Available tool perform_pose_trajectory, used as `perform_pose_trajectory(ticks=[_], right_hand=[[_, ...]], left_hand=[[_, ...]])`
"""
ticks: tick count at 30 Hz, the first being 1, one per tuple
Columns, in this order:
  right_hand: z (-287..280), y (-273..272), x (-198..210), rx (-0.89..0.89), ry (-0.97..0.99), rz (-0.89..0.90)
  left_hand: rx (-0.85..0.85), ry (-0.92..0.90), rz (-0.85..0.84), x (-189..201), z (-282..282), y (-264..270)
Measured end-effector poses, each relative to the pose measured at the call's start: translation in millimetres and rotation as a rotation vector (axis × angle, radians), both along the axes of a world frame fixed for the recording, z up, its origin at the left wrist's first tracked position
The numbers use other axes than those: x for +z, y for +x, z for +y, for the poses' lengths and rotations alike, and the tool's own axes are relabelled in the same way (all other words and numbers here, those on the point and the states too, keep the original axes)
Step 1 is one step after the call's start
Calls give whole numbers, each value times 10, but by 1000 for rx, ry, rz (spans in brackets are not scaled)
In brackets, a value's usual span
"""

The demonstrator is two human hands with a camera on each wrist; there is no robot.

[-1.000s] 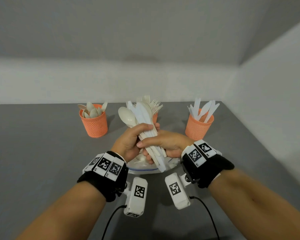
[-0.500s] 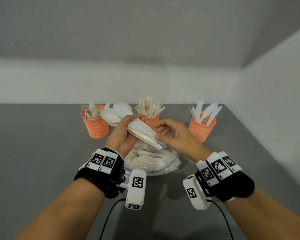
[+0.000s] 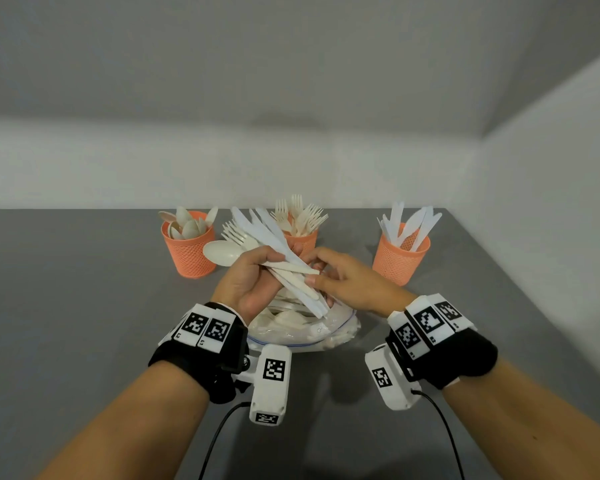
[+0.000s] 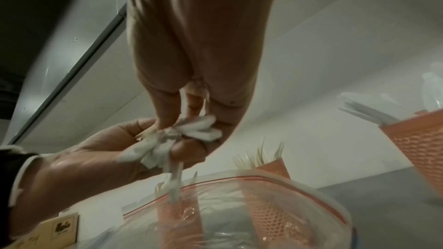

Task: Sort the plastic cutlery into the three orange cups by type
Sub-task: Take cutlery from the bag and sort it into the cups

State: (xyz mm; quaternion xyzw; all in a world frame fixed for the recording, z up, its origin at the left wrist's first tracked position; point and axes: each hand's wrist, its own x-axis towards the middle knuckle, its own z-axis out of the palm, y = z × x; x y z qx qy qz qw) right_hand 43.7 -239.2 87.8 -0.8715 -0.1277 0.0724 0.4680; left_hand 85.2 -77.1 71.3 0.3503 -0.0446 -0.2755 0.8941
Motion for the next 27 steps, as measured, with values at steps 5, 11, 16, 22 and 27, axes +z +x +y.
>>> perform_pose_trajectory(ticks=[5,11,16,22,27], right_hand=[[-2,2,-2,16,-114,15],[22,-20,38,14,-120,-53],[28,-28,5,-74,-41,-105],[-21,-1,3,-53,-154,-138],[-31,-7,-27,-45,-211,-143]], left_hand=[[16,-30,-8,-22,9,-4],[-3,17,-41,28,-47,-54],[-21,8,-43,80,-131,-93],[-28,-33,8,67,-167,-128],[-11,35,-18,38,-192,-147]])
